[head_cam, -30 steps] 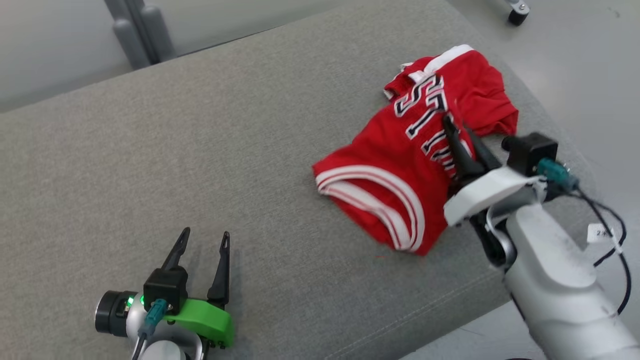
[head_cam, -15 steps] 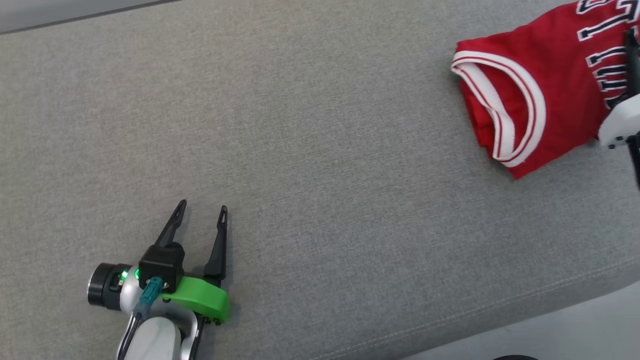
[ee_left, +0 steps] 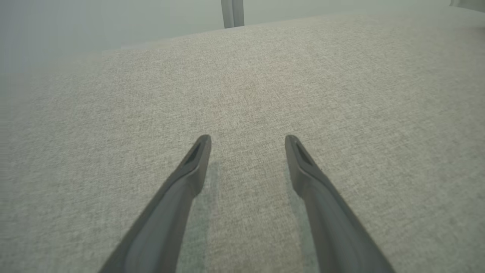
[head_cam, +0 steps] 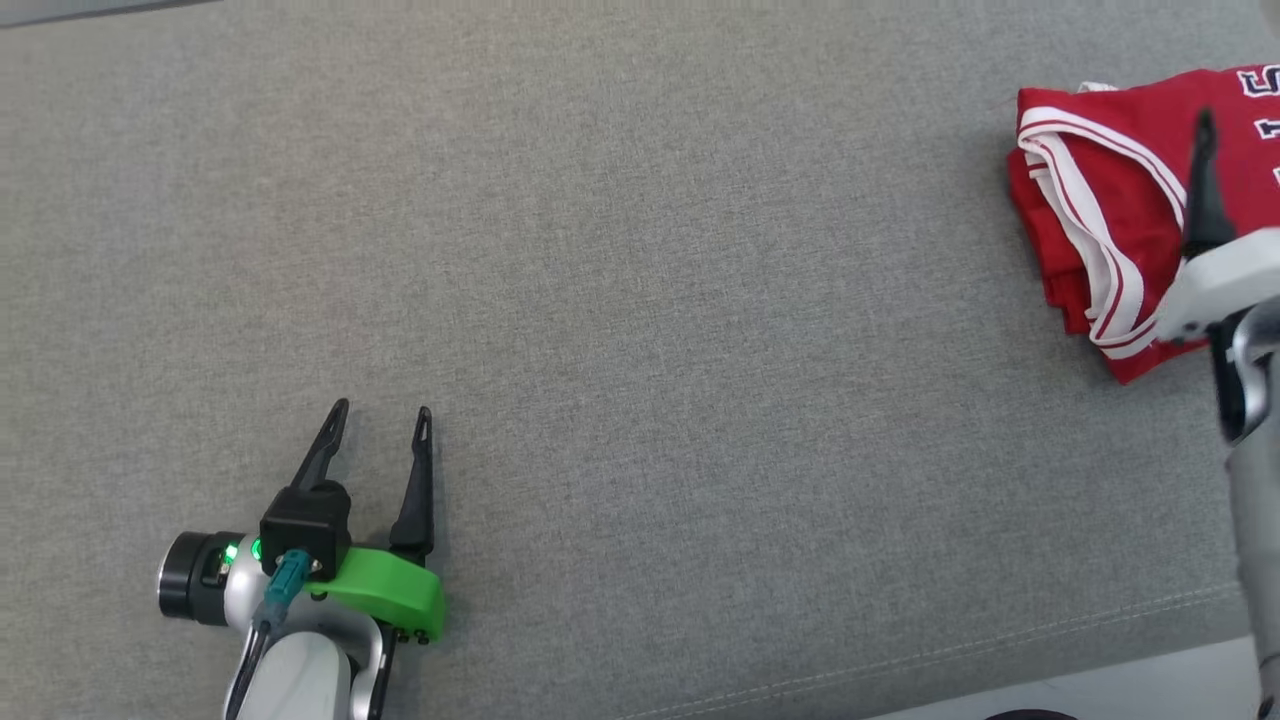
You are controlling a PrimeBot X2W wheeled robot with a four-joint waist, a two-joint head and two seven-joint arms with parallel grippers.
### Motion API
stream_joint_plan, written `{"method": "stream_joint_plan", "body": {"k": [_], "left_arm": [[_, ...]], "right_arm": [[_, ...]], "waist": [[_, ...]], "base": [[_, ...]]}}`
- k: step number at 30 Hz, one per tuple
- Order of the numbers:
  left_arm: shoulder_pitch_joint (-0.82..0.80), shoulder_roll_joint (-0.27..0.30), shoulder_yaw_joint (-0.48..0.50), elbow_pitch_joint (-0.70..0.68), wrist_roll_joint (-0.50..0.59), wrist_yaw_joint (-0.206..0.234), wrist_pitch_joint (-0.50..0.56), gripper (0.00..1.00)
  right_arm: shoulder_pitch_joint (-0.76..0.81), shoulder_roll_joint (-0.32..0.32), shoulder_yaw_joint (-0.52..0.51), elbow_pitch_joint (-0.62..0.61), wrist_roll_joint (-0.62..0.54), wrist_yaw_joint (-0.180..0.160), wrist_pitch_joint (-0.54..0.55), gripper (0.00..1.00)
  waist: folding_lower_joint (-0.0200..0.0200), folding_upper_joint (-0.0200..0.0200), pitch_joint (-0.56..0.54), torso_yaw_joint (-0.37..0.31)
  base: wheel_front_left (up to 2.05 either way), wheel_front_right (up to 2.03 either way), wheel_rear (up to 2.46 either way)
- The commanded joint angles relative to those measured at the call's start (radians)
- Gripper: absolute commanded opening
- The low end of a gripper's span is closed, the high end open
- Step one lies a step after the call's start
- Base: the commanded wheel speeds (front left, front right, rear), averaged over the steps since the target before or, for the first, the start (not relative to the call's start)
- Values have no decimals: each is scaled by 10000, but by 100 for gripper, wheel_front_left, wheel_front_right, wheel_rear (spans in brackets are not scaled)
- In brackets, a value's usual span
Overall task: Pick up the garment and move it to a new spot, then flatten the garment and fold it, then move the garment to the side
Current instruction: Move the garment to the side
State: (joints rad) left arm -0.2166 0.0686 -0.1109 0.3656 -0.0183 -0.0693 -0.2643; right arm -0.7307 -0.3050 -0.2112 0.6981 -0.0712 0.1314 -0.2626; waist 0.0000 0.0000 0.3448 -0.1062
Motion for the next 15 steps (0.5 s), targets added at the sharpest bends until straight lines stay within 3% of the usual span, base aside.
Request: {"method": "stream_joint_plan", "body": {"k": [1, 15], "left_arm": [[85, -23, 46, 59, -109, 79, 12, 100], [944, -124, 367, 376, -317, 282, 12, 100]], "right_arm": [[406, 173, 59, -199, 110, -18, -24, 100], [3871, 2095, 1773, -1719, 1435, -18, -24, 100]], "waist": [[0, 0, -404, 86], [0, 0, -1992, 677]], "base": [[0, 0, 0], [0, 0, 0]]}}
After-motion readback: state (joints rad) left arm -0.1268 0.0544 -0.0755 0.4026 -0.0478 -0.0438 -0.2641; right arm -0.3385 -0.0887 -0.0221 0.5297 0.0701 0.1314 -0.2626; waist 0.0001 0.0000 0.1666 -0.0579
